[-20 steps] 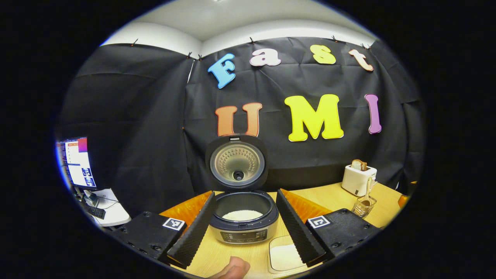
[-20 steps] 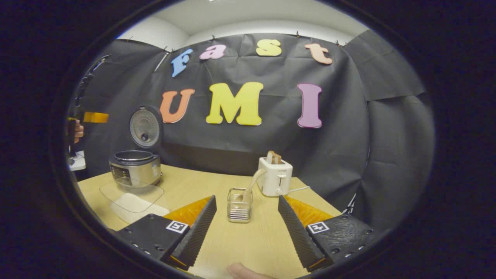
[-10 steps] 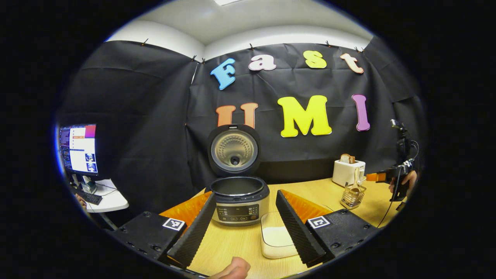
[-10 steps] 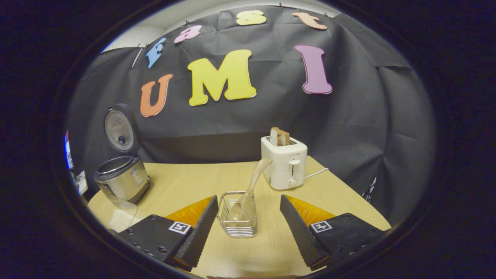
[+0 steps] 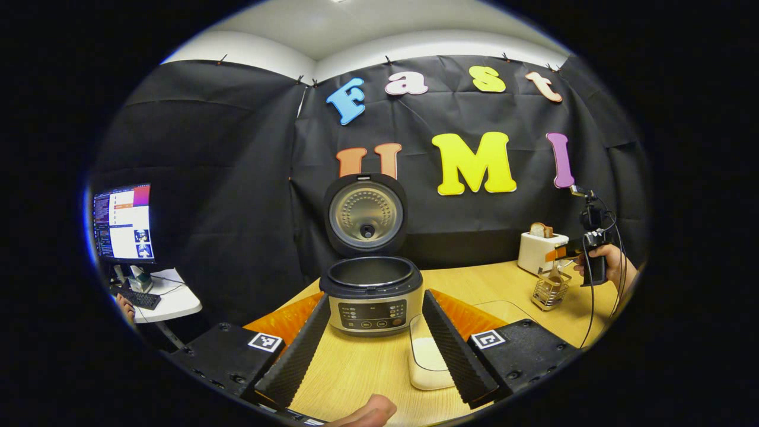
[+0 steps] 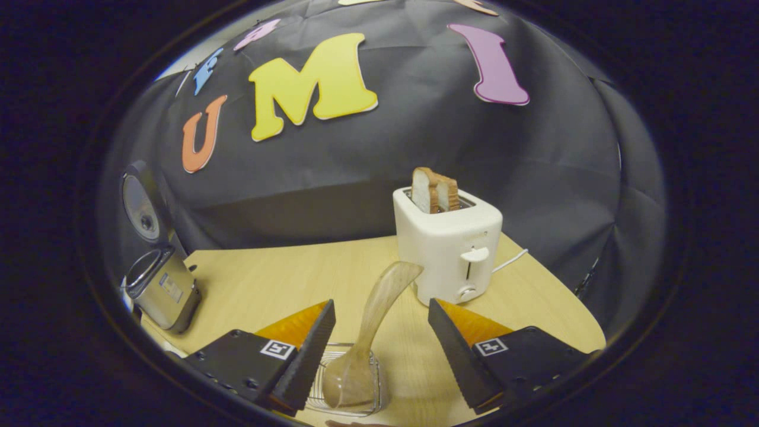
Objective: Close the left gripper, press the button to open the rice cooker; take a wooden spoon from the chopstick holder with the right hand, scoop a spoonful of rice and pour it into the rice cooker, then put the wooden spoon back into the chopstick holder.
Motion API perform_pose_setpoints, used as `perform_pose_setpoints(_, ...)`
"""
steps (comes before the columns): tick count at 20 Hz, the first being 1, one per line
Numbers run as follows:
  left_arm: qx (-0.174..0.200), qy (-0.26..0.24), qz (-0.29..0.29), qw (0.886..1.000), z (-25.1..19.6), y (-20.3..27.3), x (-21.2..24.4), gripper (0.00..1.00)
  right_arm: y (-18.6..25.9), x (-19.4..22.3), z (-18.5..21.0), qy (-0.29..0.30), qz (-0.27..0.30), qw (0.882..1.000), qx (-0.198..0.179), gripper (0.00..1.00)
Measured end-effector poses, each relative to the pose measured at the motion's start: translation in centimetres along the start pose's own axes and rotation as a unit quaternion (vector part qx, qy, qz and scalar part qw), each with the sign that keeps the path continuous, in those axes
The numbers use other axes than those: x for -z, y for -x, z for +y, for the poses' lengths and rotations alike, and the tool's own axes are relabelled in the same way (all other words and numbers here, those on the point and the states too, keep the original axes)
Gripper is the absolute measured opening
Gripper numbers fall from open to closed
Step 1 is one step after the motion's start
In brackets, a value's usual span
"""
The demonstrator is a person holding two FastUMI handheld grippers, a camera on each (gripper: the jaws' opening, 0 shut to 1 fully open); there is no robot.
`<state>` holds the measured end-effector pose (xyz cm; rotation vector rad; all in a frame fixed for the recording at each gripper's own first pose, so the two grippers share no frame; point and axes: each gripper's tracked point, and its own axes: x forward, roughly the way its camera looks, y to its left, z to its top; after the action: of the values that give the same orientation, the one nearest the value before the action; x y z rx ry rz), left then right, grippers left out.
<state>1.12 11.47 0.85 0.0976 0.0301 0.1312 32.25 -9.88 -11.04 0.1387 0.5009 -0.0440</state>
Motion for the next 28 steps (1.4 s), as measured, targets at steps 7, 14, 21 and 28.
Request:
perform_pose_setpoints(7,-0.008,0.010,-0.020,1.000,1.6,0.1,-0.8,0.99,-3.4,-0.4,0.4,0.036,0.021,0.999,-0.016,0.76)
perform_pose_setpoints(14,-0.019,-0.003,-0.024,1.000,1.9,0.4,-1.0,0.99,-3.1,0.1,1.5,0.016,0.031,0.999,-0.024,0.28)
perform_pose_setpoints(21,-0.014,-0.001,-0.026,1.000,1.8,1.1,-1.7,0.99,2.1,0.2,3.4,0.045,0.001,0.999,-0.012,0.16)
perform_pose_setpoints(28,0.004,0.007,-0.029,1.000,1.5,2.2,-2.4,0.99,8.1,-3.2,4.3,0.053,-0.051,0.997,0.011,0.14)
